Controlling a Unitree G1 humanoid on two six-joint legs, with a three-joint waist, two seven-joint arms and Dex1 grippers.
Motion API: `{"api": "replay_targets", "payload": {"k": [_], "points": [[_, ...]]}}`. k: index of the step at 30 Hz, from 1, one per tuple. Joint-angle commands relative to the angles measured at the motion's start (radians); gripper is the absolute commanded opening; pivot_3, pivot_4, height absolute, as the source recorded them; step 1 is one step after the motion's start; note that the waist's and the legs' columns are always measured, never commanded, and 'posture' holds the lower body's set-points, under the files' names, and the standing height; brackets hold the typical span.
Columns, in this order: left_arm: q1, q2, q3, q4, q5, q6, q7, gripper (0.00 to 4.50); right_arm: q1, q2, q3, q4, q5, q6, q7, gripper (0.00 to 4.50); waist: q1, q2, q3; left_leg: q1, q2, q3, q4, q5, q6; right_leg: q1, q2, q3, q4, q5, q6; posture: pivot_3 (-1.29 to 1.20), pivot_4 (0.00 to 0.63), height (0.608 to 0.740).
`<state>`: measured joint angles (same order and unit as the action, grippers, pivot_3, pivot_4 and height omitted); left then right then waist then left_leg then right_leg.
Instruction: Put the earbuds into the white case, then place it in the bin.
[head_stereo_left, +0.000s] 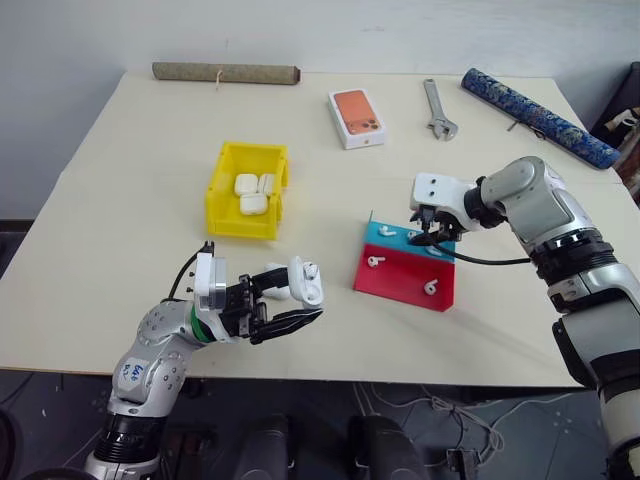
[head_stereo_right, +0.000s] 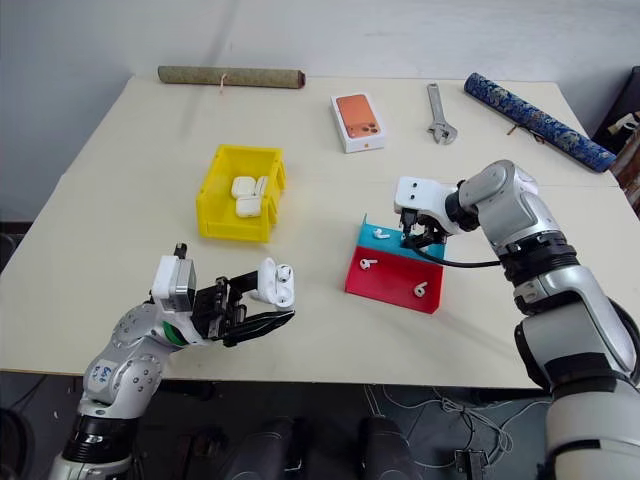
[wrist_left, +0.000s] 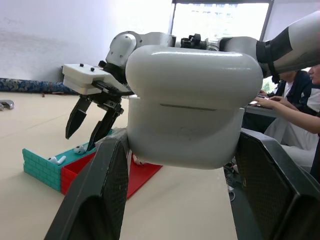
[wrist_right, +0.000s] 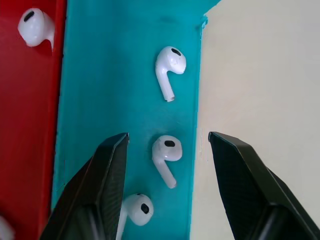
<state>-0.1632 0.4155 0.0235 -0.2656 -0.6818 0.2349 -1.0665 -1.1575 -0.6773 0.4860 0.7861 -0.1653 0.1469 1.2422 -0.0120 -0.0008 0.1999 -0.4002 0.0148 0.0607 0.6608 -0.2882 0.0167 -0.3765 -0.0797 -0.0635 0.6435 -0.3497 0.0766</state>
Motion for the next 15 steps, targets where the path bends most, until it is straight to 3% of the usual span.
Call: {"api": "replay_targets", "payload": {"k": [1,15], "points": [[0.008,0.005,0.004,-0.051,-0.011,0.001,0.011,2.74,-0.052,0.018,0.006,0.106,-0.059,-0.107,0.002,2.57,-0.006,0.0,0.0,0.0,0.0,0.0,0.0,0.0,0.0,0.0,0.0,0.0,0.0,0.0,0.0,0.0,0.15,0.74],[0.017,0.007,0.006,-0.076,-0.012,0.009,0.032,2.74,-0.126,0.115,-0.016,0.329,-0.144,-0.209,-0.02,2.57,-0.019,0.0,0.0,0.002,0.0,0.0,0.002,0.0,-0.001,0.0,0.0,0.001,0.003,0.0,0.0,0.0,0.15,0.74]]}}
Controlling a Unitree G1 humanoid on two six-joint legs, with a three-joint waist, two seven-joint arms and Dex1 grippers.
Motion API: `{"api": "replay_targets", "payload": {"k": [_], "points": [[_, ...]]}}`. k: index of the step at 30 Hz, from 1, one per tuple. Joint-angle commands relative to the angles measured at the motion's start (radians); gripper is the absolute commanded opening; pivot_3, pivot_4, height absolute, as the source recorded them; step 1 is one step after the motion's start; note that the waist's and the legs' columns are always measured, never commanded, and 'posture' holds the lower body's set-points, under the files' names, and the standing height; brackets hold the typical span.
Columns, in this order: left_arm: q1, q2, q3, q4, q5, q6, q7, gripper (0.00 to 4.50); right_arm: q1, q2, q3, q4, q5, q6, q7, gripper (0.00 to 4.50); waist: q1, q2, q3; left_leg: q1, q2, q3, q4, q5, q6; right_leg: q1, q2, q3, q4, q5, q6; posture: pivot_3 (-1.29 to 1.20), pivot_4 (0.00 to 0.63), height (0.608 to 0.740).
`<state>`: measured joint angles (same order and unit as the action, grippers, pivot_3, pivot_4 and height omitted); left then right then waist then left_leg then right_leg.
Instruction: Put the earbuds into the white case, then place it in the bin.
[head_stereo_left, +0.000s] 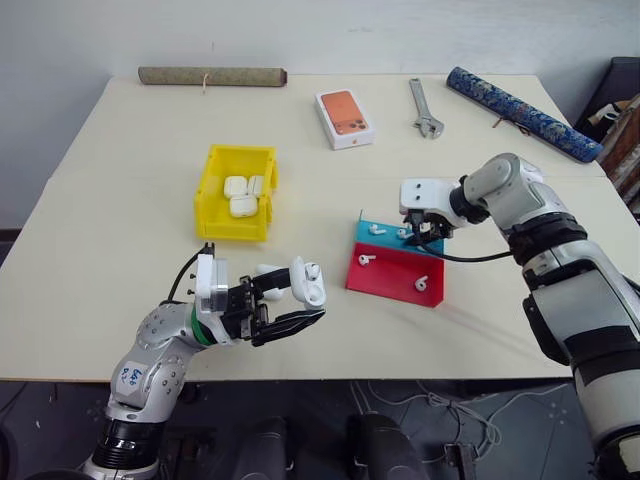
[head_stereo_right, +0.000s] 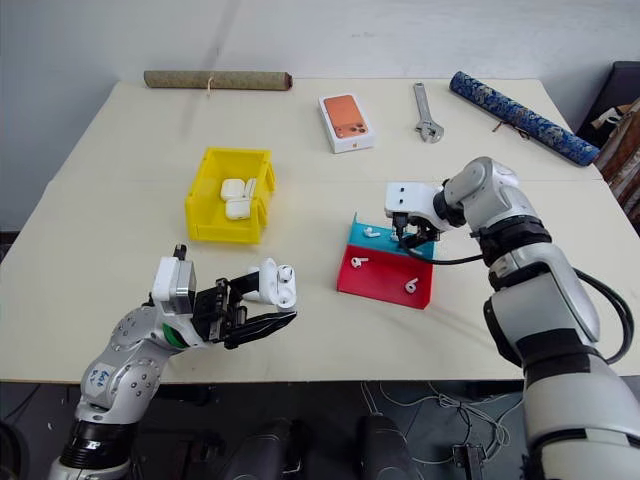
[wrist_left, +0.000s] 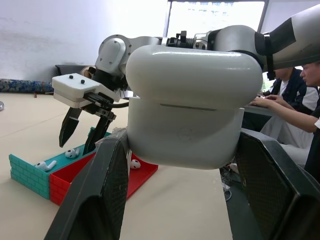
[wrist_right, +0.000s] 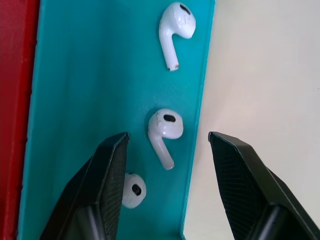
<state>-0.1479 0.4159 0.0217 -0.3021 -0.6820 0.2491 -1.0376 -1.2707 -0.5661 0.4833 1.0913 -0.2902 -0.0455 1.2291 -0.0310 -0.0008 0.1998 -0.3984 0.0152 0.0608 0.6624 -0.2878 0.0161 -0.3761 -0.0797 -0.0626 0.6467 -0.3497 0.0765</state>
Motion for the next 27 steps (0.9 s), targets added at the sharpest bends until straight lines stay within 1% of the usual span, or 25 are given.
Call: {"api": "replay_targets", "payload": {"k": [1,6,7,8,10,21,25,27], "points": [[0.001,0.008,0.01,-0.039,-0.011,-0.006,0.003,2.74,-0.014,0.007,-0.016,0.03,-0.023,-0.019,-0.008,2.57,0.0,0.0,0.0,0.0,0.0,0.0,0.0,0.0,0.0,0.0,0.0,0.0,0.0,0.0,0.0,0.0,0.15,0.74],[0.001,0.01,0.011,-0.041,-0.012,-0.004,0.006,2.74,-0.017,0.015,-0.023,0.053,-0.045,-0.025,0.0,2.57,0.0,0.0,0.0,0.001,0.0,0.0,0.0,0.0,0.0,0.0,0.0,0.0,0.001,0.0,0.0,0.0,0.15,0.74],[0.001,0.009,0.011,-0.042,-0.012,-0.003,0.007,2.74,-0.017,0.016,-0.026,0.057,-0.048,-0.026,0.001,2.18,0.0,0.0,0.0,0.001,0.0,0.0,0.0,0.0,0.0,0.0,0.0,0.0,0.001,0.0,0.0,0.0,0.15,0.74],[0.001,0.01,0.011,-0.044,-0.013,-0.002,0.008,2.74,-0.017,0.016,-0.027,0.059,-0.049,-0.026,0.001,1.95,0.0,0.0,0.0,0.001,0.0,0.0,0.0,0.0,0.0,0.0,0.0,0.0,0.001,0.0,0.0,0.0,0.15,0.74],[0.002,0.01,0.011,-0.047,-0.014,-0.001,0.009,2.74,-0.015,0.016,-0.031,0.063,-0.051,-0.023,0.003,1.33,0.0,0.0,0.0,0.001,0.0,0.0,0.0,0.0,0.0,0.001,0.0,0.001,0.001,0.0,0.0,0.0,0.15,0.74],[0.002,0.013,0.011,-0.055,-0.018,0.007,0.015,2.74,0.0,0.017,-0.049,0.062,-0.056,-0.022,0.01,1.33,0.0,0.0,0.0,0.002,0.0,0.0,0.0,0.0,0.0,0.001,0.0,0.001,0.001,0.0,0.0,0.0,0.15,0.74],[0.001,0.015,0.012,-0.053,-0.019,0.008,0.014,2.74,0.005,0.017,-0.059,0.06,-0.056,-0.023,0.002,0.53,0.0,0.0,0.0,0.002,0.0,0.001,0.0,0.0,0.0,0.001,0.0,0.001,0.001,0.0,0.0,0.0,0.15,0.74],[-0.001,0.016,0.012,-0.05,-0.02,0.009,0.014,2.74,0.006,0.018,-0.065,0.059,-0.055,-0.017,-0.001,0.53,0.0,0.0,0.0,0.002,0.0,0.001,0.0,0.0,0.0,0.001,0.0,0.001,0.001,0.0,0.0,0.0,0.15,0.74]]}}
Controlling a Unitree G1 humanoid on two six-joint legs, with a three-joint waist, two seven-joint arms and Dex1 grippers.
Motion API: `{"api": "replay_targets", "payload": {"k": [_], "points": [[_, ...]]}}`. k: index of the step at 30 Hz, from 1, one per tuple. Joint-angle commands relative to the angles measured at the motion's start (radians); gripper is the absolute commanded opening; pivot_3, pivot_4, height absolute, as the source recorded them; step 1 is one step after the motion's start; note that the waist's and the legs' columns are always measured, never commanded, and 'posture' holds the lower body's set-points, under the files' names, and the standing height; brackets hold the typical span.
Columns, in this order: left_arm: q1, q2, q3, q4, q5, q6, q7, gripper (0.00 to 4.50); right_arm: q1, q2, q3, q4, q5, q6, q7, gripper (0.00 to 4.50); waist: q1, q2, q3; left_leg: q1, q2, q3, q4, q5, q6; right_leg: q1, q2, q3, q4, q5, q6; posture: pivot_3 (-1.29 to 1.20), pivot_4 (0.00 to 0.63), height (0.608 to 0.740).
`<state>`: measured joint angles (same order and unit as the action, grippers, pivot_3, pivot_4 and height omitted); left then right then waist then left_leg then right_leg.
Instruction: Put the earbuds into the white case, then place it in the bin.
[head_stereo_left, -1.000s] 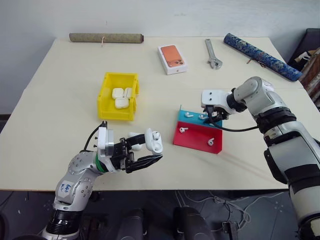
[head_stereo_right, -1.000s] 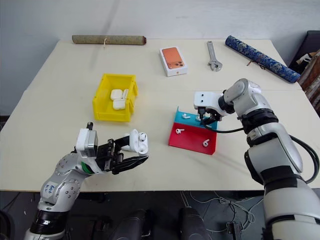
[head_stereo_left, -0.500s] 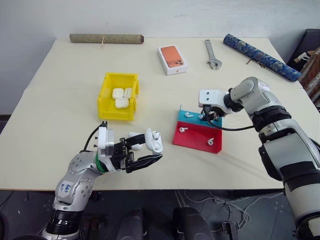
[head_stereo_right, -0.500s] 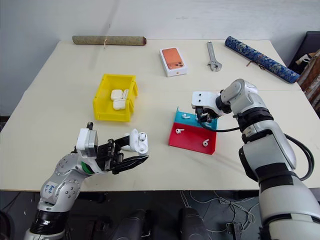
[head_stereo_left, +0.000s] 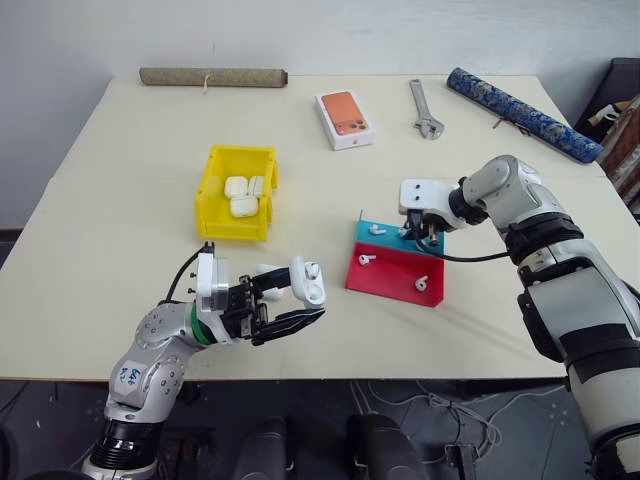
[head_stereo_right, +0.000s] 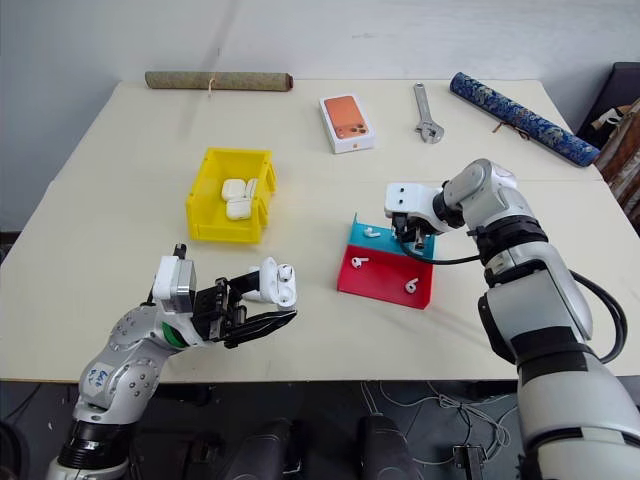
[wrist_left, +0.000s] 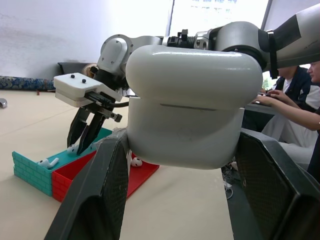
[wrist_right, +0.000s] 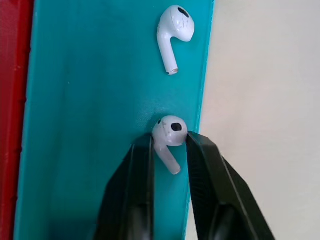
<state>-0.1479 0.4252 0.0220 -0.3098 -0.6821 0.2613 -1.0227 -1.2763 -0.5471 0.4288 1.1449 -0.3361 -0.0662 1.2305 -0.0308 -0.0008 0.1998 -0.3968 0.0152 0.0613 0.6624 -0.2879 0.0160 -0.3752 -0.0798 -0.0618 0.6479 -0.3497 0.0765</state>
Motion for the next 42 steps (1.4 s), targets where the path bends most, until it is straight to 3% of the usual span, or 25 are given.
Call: {"api": "replay_targets", "payload": {"k": [1,7,10,13,17,20,23,26,32,42], "points": [[-0.001,0.007,0.012,-0.042,-0.02,-0.003,-0.001,2.74,0.014,-0.004,-0.011,0.002,-0.009,0.005,0.003,0.53,0.0,0.0,0.0,0.0,0.0,0.0,0.0,0.0,0.0,0.0,0.0,0.0,0.0,0.0,0.0,0.0,0.15,0.74],[-0.003,0.007,0.01,-0.038,-0.019,-0.005,-0.001,2.74,0.019,-0.027,-0.035,-0.027,0.009,0.017,0.025,0.53,0.0,0.0,0.0,0.0,0.0,0.0,0.0,0.0,0.0,0.0,0.0,0.0,0.0,0.0,0.0,0.0,0.15,0.74],[-0.019,0.002,0.01,-0.033,-0.021,-0.007,0.001,2.74,0.005,-0.066,-0.127,-0.092,0.104,0.027,0.087,0.53,0.002,0.0,0.0,0.0,0.0,0.0,0.0,0.0,0.0,0.0,0.0,0.0,0.0,0.0,0.0,0.0,0.15,0.74],[-0.057,0.0,0.021,-0.002,-0.03,-0.009,-0.007,2.74,0.048,-0.117,-0.256,-0.242,0.268,0.08,0.212,0.53,0.005,0.0,0.0,-0.001,0.0,0.0,0.0,0.0,0.0,-0.001,0.0,0.0,-0.001,0.0,0.0,0.0,0.15,0.74],[-0.125,-0.005,0.033,0.055,-0.053,-0.001,-0.035,2.74,0.234,-0.14,-0.477,-0.639,0.637,0.36,0.347,0.53,0.009,0.0,0.0,-0.002,0.0,-0.002,0.0,0.0,0.0,0.001,0.0,-0.002,-0.001,0.0,0.0,0.0,0.15,0.74],[-0.164,-0.021,0.032,0.093,-0.052,-0.009,-0.043,2.74,0.398,-0.107,-0.601,-0.972,0.891,0.628,0.238,0.53,0.009,0.0,0.0,-0.002,0.0,-0.004,-0.001,0.0,0.0,0.002,0.0,-0.003,0.001,0.0,0.0,0.0,0.15,0.74],[-0.2,-0.048,0.015,0.128,-0.037,-0.015,-0.046,2.74,0.506,-0.033,-0.687,-1.228,1.17,0.942,0.012,0.53,0.003,0.0,0.0,-0.003,0.0,-0.004,0.0,0.0,0.0,0.001,0.0,-0.003,0.001,0.0,0.001,0.0,0.15,0.74],[-0.223,-0.066,-0.017,0.155,0.002,-0.031,-0.058,2.74,0.593,0.059,-0.708,-1.403,1.335,1.05,-0.168,0.53,0.003,0.0,0.0,-0.002,0.0,-0.004,0.0,0.0,-0.001,0.0,0.0,-0.003,0.004,0.0,0.0,0.0,0.15,0.74],[-0.259,-0.124,-0.049,0.182,0.027,-0.049,-0.045,2.74,0.73,0.14,-0.626,-1.566,1.382,1.032,-0.297,0.53,0.011,0.0,0.0,-0.003,-0.001,-0.004,0.0,0.0,0.0,0.0,0.0,-0.003,0.004,0.0,0.001,0.0,0.15,0.74],[-0.264,-0.159,-0.054,0.188,0.05,-0.071,-0.042,2.74,0.767,0.089,-0.538,-1.559,1.341,0.969,-0.287,0.53,0.008,-0.001,0.0,-0.003,-0.001,-0.004,0.0,0.0,0.001,0.0,0.0,-0.002,-0.001,0.0,0.001,0.0,0.15,0.74]]}}
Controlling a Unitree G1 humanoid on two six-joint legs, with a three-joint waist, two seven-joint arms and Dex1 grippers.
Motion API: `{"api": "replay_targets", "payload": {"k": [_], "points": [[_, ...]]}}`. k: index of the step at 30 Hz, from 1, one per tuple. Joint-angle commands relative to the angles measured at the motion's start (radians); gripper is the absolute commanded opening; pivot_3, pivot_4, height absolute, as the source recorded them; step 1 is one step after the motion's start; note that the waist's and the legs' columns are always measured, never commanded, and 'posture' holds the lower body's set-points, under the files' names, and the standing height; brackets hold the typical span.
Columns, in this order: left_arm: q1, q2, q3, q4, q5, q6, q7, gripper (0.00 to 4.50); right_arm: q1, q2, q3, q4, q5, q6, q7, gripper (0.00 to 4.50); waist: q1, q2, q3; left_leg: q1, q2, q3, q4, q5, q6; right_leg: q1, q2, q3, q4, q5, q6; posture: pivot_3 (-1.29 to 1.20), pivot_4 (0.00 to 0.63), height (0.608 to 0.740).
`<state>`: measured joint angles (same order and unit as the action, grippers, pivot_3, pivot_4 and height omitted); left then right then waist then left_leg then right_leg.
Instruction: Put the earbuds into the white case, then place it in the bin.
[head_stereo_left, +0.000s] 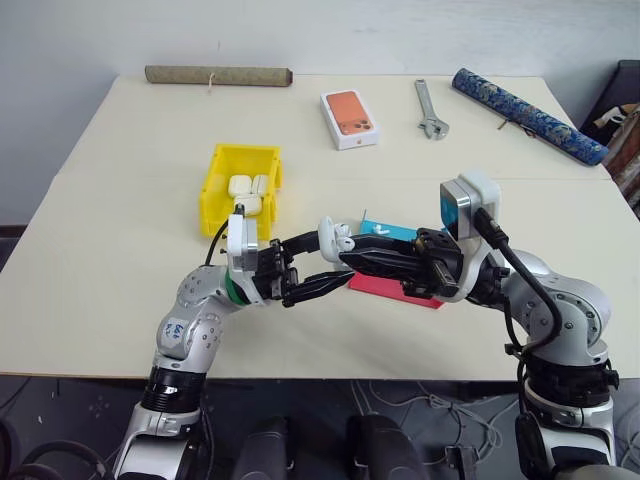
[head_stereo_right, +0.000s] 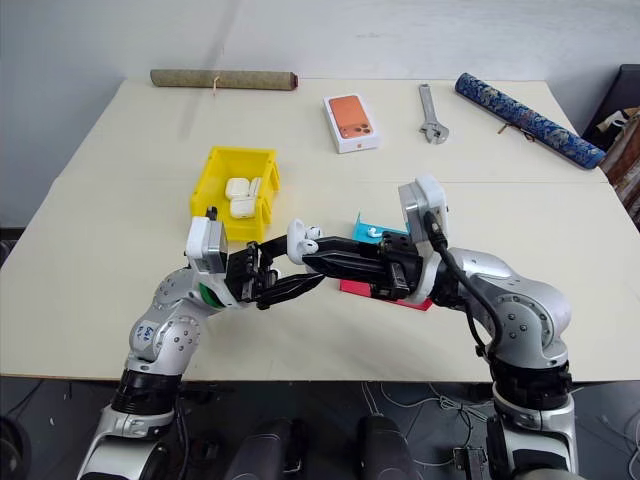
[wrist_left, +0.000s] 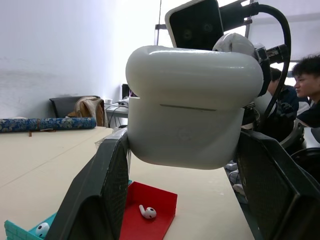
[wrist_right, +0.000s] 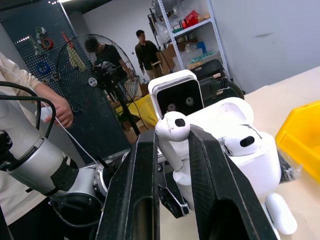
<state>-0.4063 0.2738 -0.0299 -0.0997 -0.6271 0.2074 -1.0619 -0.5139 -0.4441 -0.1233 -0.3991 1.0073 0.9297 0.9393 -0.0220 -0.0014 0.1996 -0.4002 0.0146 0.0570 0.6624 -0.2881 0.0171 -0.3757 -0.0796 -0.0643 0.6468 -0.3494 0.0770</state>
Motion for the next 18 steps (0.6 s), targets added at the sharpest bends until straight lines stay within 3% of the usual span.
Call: {"api": "replay_targets", "payload": {"k": [1,8,15,18], "points": [[-0.005,-0.008,-0.002,-0.024,-0.005,-0.017,-0.003,2.74,0.007,-0.018,0.018,-0.012,-0.005,-0.033,0.006,0.53,0.0,0.0,0.0,0.0,0.0,0.0,0.0,0.0,0.0,0.0,0.0,0.0,0.0,0.0,0.0,0.0,0.15,0.74],[0.007,-0.012,0.002,-0.042,-0.007,-0.017,0.005,2.74,0.026,-0.054,0.06,0.016,-0.064,-0.087,0.012,0.53,0.0,0.0,0.0,0.0,0.0,0.0,0.0,0.0,0.0,0.0,0.0,0.0,-0.001,0.0,0.0,0.0,0.15,0.74],[0.012,-0.012,0.004,-0.06,-0.016,-0.009,0.009,2.74,0.051,-0.067,0.083,0.027,-0.102,-0.165,0.054,2.79,0.0,0.0,0.0,0.0,0.0,0.0,0.0,0.0,0.0,0.0,0.0,0.0,-0.001,0.0,0.0,0.0,0.15,0.74],[0.021,-0.005,0.011,-0.064,-0.019,-0.005,0.007,2.74,0.081,-0.1,0.046,0.002,-0.019,-0.121,0.08,3.8,0.0,0.0,0.0,0.0,0.0,0.0,0.0,0.0,0.0,0.0,0.0,0.0,-0.001,0.0,0.0,0.0,0.15,0.74]]}}
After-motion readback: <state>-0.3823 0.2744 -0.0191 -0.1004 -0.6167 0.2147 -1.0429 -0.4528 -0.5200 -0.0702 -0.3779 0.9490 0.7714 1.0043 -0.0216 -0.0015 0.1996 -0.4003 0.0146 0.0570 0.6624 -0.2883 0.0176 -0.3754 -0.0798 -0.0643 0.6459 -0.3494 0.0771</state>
